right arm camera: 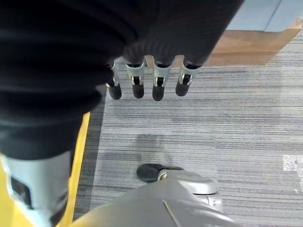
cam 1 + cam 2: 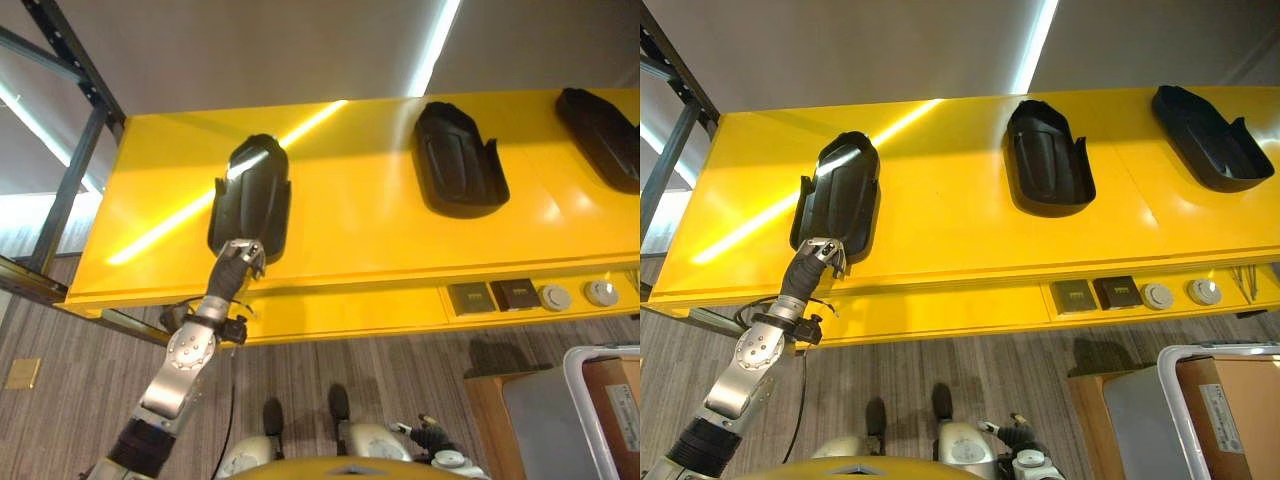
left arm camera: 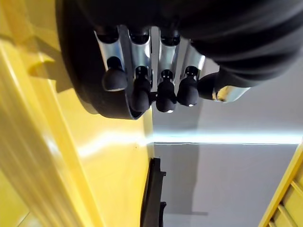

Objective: Move parts from the plastic box to the shelf.

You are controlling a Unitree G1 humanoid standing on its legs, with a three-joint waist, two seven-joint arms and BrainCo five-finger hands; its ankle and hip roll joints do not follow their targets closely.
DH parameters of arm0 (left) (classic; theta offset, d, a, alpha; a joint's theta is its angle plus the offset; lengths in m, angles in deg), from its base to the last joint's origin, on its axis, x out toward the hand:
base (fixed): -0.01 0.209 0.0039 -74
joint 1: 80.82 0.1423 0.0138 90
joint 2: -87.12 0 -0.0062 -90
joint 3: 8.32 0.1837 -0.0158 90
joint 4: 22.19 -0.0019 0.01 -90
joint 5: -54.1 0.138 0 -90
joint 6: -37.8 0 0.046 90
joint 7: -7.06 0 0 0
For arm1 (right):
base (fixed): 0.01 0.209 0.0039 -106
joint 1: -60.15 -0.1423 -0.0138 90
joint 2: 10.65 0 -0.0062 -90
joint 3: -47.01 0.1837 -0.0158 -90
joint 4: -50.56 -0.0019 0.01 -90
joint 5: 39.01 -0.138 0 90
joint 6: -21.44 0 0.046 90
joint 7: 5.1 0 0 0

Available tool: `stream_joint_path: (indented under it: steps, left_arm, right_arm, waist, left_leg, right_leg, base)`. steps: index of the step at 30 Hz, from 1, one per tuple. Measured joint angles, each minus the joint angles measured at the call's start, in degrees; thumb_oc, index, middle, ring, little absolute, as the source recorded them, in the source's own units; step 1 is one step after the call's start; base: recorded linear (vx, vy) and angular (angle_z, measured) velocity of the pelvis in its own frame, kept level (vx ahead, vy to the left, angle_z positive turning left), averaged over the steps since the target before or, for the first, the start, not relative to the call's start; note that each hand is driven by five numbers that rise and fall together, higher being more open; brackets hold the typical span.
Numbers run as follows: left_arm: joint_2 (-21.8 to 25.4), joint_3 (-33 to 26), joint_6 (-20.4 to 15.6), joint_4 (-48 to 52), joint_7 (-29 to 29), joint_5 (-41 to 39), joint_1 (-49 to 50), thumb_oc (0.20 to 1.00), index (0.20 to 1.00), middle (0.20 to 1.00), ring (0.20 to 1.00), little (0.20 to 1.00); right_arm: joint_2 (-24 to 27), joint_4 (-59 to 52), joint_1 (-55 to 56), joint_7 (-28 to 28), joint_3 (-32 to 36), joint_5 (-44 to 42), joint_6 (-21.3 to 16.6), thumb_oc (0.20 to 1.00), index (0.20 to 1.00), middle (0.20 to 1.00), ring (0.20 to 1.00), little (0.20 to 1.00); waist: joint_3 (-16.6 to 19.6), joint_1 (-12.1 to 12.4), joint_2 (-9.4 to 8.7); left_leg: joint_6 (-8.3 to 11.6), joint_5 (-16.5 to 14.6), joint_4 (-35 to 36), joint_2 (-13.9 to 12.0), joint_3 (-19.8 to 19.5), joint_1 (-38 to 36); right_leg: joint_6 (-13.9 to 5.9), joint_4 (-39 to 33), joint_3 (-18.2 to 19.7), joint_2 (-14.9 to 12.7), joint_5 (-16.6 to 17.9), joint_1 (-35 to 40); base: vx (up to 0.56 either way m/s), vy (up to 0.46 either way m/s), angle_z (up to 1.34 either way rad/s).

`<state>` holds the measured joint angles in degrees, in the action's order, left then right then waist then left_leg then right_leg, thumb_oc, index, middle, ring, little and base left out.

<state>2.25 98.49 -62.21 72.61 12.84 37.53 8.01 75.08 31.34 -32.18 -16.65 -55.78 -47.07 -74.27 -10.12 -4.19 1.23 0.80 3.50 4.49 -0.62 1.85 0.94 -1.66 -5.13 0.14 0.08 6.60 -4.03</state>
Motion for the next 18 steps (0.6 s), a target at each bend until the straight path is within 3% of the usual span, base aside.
stream_joint_path:
  steps: [18]
  left_arm:
    - [-1.1,-1.2,-1.1,-8.9,9.0,4.5,-8.2,0.200,0.200,0.200,0.200,0.200]
  right_arm:
    - [-0.9,0.0,0.5,-1.5,-0.6,0.3,0.7,1.000,1.000,1.000,1.000,1.000]
  waist:
    - [1.8,-1.1,-1.59]
  left_leg:
    - [-0.14,0.0,0.0,0.0,1.2,1.9]
  right_leg:
    - [-0.05,0.0,0.9,0.0,0.4,-2.4]
  base:
    - [0.01,0.000,-0.02]
